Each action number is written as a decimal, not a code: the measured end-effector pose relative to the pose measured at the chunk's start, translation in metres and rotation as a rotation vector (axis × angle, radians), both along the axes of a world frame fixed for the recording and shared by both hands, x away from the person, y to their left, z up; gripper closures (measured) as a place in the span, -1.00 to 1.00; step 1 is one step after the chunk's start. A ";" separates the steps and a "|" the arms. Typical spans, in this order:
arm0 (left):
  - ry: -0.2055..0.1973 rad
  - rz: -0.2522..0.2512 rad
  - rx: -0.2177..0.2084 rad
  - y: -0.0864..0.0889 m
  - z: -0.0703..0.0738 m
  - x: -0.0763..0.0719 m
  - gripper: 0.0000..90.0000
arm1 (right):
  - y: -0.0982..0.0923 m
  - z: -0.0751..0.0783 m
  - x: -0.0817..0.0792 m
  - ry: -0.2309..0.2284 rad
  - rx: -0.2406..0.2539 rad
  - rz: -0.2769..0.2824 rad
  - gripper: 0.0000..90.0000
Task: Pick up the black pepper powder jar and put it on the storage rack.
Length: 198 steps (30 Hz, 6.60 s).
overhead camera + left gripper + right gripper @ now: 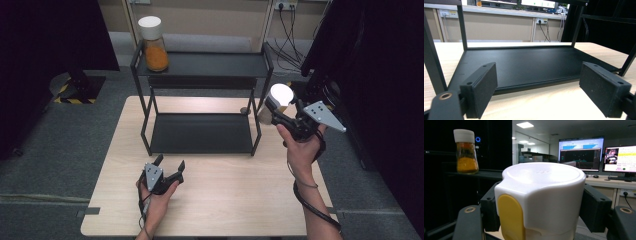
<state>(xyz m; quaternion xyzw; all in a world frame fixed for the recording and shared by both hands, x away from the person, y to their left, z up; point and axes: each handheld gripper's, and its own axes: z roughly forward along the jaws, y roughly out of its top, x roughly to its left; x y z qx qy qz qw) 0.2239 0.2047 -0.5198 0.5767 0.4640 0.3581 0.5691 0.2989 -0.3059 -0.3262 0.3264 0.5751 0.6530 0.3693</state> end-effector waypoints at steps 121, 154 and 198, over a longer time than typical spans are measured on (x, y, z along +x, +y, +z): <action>-0.011 -0.006 0.014 -0.001 -0.001 -0.001 -0.72 | 0.082 0.105 0.134 0.056 0.004 -0.096 -0.31; -0.020 -0.005 0.022 -0.002 -0.002 -0.002 -0.73 | 0.070 0.102 0.120 0.072 -0.056 -0.058 -0.81; -0.024 -0.003 0.023 -0.002 -0.002 -0.002 -0.75 | 0.018 0.060 0.059 0.107 -0.084 0.058 -0.84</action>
